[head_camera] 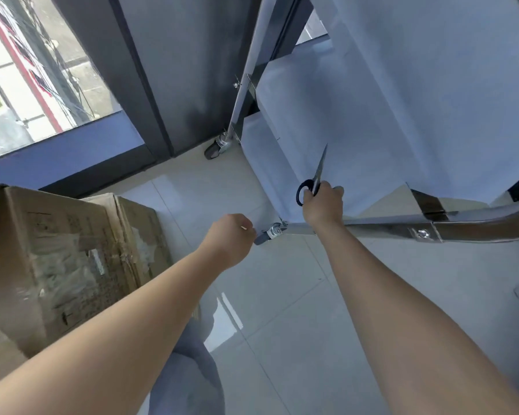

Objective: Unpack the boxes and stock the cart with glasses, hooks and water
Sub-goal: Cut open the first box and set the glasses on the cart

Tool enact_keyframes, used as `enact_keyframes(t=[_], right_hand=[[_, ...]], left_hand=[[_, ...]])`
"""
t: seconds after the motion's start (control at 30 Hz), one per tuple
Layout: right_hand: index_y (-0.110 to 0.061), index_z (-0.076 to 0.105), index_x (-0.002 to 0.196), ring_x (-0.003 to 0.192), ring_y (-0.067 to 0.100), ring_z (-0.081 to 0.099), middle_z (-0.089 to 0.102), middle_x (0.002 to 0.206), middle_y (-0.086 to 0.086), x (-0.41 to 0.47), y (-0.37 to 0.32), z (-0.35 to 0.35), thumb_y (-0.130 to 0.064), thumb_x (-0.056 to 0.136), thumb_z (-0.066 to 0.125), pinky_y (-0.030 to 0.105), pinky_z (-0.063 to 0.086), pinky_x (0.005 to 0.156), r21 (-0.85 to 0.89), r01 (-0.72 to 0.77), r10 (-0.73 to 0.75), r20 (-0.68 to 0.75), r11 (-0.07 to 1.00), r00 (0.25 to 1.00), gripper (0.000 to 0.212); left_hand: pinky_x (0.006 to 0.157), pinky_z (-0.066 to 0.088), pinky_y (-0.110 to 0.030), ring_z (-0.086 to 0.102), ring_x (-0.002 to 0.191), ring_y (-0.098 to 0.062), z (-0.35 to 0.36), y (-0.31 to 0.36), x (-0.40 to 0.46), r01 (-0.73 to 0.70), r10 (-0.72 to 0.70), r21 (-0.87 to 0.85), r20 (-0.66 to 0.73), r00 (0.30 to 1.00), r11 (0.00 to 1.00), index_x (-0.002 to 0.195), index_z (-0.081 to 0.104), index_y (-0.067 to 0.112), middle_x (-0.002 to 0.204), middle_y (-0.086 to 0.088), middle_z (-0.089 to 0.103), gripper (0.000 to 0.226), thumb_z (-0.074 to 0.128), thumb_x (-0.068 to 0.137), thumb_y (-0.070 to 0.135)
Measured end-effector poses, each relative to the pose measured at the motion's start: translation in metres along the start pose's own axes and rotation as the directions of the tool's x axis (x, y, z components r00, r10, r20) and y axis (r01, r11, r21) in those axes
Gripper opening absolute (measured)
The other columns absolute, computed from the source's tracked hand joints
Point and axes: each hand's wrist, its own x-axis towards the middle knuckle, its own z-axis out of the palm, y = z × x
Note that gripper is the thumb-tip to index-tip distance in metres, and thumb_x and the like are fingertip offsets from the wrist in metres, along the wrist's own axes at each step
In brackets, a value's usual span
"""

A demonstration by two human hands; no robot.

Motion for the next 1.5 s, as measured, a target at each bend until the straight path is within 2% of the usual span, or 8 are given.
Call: enact_keyframes(t=[0.27, 0.43, 0.63, 0.8, 1.03, 1.17, 1.4, 1.5], right_hand=[[-0.001, 0.037, 0.132, 0.123, 0.033, 0.032, 0.032, 0.135, 0.017, 0.050, 0.011, 0.026, -0.025, 0.100, 0.039, 0.039, 0.040, 0.087, -0.284, 0.022, -0.039, -0.056, 0.959, 0.998, 0.040], [0.000, 0.003, 0.148, 0.132, 0.033, 0.024, 0.018, 0.148, 0.015, 0.040, 0.007, 0.022, -0.023, 0.100, 0.037, 0.039, 0.033, 0.102, -0.316, -0.023, 0.024, 0.001, 0.948, 1.000, 0.063], [-0.005, 0.029, 0.143, 0.132, 0.030, 0.026, 0.029, 0.145, 0.013, -0.039, -0.032, 0.015, -0.012, 0.095, 0.043, 0.037, 0.027, 0.102, -0.022, 0.166, -0.167, -0.104, 0.986, 0.980, 0.051], [-0.005, 0.055, 0.123, 0.117, 0.020, 0.049, 0.053, 0.115, 0.002, -0.166, -0.088, 0.028, -0.007, 0.093, 0.047, 0.025, 0.036, 0.097, 0.334, 0.411, -0.475, 0.140, 0.848, 0.868, 0.031], [-0.006, 0.059, 0.116, 0.099, 0.010, 0.051, 0.055, 0.109, 0.003, -0.291, -0.170, 0.047, -0.005, 0.097, 0.036, 0.016, 0.039, 0.086, 0.462, 0.552, -0.671, 0.140, 0.694, 0.728, 0.030], [-0.008, 0.060, 0.114, 0.101, 0.016, 0.053, 0.046, 0.108, -0.004, -0.321, -0.198, 0.052, -0.007, 0.095, 0.042, 0.022, 0.040, 0.088, 0.366, 0.625, -0.712, 0.183, 0.690, 0.678, 0.026], [-0.009, 0.053, 0.124, 0.109, 0.026, 0.051, 0.038, 0.134, 0.008, -0.362, -0.200, 0.075, -0.025, 0.095, 0.047, 0.034, 0.043, 0.086, -0.099, 0.723, -0.700, 0.193, 0.683, 0.688, 0.034], [-0.006, 0.063, 0.101, 0.095, 0.033, 0.055, 0.053, 0.110, 0.011, -0.385, -0.188, 0.083, -0.030, 0.097, 0.043, 0.037, 0.039, 0.077, -0.257, 0.722, -0.691, 0.213, 0.642, 0.690, 0.031]], left_hand=[[0.078, 0.052, -0.037, 0.064, 0.093, -0.032, 0.016, -0.026, 0.046, 0.018, -0.018, -0.004, 0.004, 1.000, 1.000, 0.089, 0.061, 0.018, 0.100, -0.010, 0.068, 0.016, 0.046, 0.091, 0.016], [0.084, 0.053, -0.037, 0.064, 0.096, -0.030, 0.011, -0.031, 0.040, 0.035, -0.035, -0.002, 0.012, 0.999, 0.999, 0.099, 0.063, 0.016, 0.102, -0.008, 0.068, 0.018, 0.047, 0.091, 0.018], [0.082, 0.051, -0.035, 0.063, 0.097, -0.029, -0.017, -0.019, -0.002, 0.012, -0.013, -0.083, -0.009, 1.000, 0.996, 0.100, 0.063, 0.016, 0.104, -0.009, 0.068, 0.018, 0.048, 0.091, 0.018], [0.083, 0.045, -0.028, 0.060, 0.102, -0.024, -0.082, -0.036, -0.082, -0.084, 0.089, 0.040, -0.137, 0.987, 0.996, 0.114, 0.063, 0.013, 0.108, -0.006, 0.067, 0.028, 0.047, 0.094, 0.022], [0.073, 0.041, -0.024, 0.057, 0.089, -0.019, -0.157, -0.082, -0.185, -0.198, 0.145, -0.106, -0.375, 0.916, 0.974, 0.103, 0.063, 0.011, 0.095, -0.004, 0.065, 0.028, 0.041, 0.089, 0.001], [0.088, 0.044, -0.029, 0.058, 0.101, -0.019, -0.189, -0.128, -0.214, -0.152, 0.074, -0.136, -0.459, 0.886, 0.979, 0.113, 0.063, 0.016, 0.109, -0.002, 0.066, 0.029, 0.044, 0.092, 0.011], [0.104, 0.029, -0.044, 0.055, 0.106, -0.026, -0.238, -0.226, -0.250, 0.269, -0.020, 0.437, -0.496, 0.868, 0.859, 0.099, 0.057, 0.016, 0.109, -0.004, 0.061, 0.033, 0.028, 0.101, 0.032], [0.077, 0.037, -0.032, 0.061, 0.095, -0.031, -0.238, -0.235, -0.266, 0.263, 0.014, 0.491, -0.490, 0.872, 0.830, 0.088, 0.057, 0.015, 0.100, -0.010, 0.066, 0.033, 0.031, 0.100, 0.032]])
